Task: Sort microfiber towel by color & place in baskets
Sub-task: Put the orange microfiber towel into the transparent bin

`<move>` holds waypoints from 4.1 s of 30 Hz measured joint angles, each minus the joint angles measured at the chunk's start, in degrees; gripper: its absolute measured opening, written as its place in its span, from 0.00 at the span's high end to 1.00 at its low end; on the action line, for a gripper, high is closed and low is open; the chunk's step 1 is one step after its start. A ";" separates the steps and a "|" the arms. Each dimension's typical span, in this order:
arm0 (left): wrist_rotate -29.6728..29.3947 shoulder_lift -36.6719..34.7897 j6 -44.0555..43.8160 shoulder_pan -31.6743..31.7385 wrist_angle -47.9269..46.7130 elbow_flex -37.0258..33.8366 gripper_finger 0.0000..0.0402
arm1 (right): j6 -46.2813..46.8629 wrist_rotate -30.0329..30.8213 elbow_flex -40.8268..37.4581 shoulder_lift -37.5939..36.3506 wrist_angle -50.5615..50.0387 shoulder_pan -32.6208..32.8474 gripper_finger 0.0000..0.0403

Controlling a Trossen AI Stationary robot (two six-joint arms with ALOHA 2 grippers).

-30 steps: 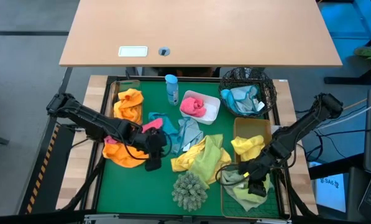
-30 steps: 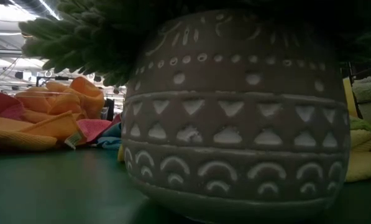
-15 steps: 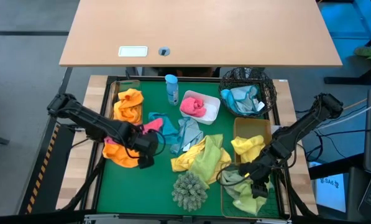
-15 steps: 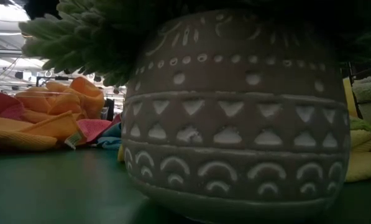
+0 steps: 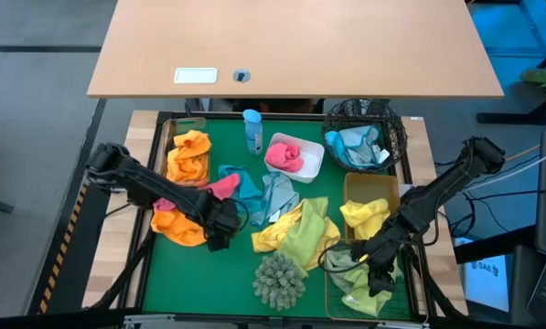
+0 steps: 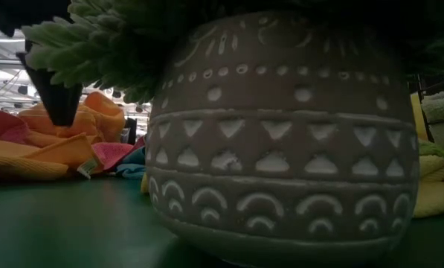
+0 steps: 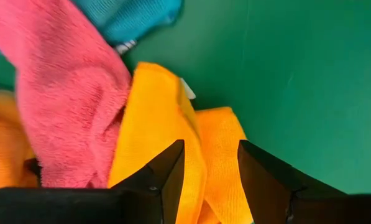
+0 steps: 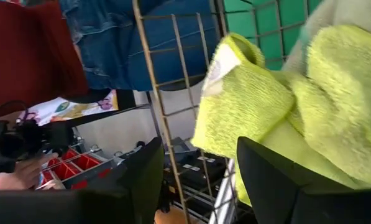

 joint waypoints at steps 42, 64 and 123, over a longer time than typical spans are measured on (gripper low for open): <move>6.28 14.21 8.70 -0.13 4.23 0.05 0.99 | -12.87 22.30 0.02 -12.96 5.74 0.00 0.50; -14.07 -14.17 8.70 4.86 1.94 15.06 1.00 | -29.03 48.52 0.02 -12.90 5.67 -0.04 0.50; -53.85 -45.10 6.77 20.03 -0.70 -2.80 1.00 | -35.21 51.65 0.02 -12.85 5.21 -0.02 0.50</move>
